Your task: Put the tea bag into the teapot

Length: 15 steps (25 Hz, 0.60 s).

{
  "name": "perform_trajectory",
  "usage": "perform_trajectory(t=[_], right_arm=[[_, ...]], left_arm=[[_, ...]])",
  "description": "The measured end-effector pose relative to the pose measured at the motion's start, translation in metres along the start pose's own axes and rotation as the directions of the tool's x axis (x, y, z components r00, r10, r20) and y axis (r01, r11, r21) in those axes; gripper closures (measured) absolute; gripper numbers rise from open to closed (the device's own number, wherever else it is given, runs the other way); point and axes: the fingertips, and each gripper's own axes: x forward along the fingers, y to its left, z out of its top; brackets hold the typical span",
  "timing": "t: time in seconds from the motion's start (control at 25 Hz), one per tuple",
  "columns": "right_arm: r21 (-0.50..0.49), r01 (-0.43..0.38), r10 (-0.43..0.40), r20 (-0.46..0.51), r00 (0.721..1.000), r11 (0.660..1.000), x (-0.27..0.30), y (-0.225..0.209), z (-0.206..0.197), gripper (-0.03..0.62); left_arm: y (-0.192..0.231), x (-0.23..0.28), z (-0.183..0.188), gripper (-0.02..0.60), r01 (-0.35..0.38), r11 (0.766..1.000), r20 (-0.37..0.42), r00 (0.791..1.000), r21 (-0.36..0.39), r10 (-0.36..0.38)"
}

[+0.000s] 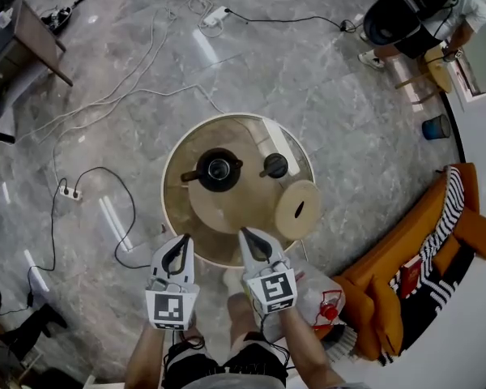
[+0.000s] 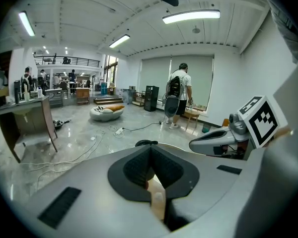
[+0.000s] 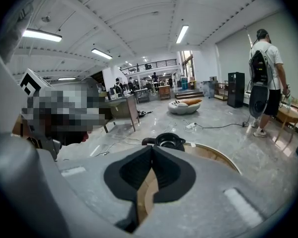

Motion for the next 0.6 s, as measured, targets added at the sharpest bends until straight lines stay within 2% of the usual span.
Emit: perform_trajectory(t=[0.32,0.48,0.6], right_arm=[[0.005,-0.025,0.025,-0.044,0.999,1.0,0.043,-0.008,-0.057,0.594],[0.009,-0.038,0.038,-0.071,0.997,0.999,0.064,-0.011,-0.087,0.594],[0.002,-0.045,0.045,-0.084,0.995,0.999,0.077,-0.017,-0.108,0.594]], left_arm=[[0.004,0.041,-0.059,0.566,-0.005,0.996,-0.06,0.998,-0.083,0.0],[0.008,0.06,-0.091,0.566,0.003,0.998,-0.073,0.997,-0.061,-0.007],[0.009,0.074,-0.108,0.566,-0.004,0.996,-0.09,0.996,-0.093,-0.004]])
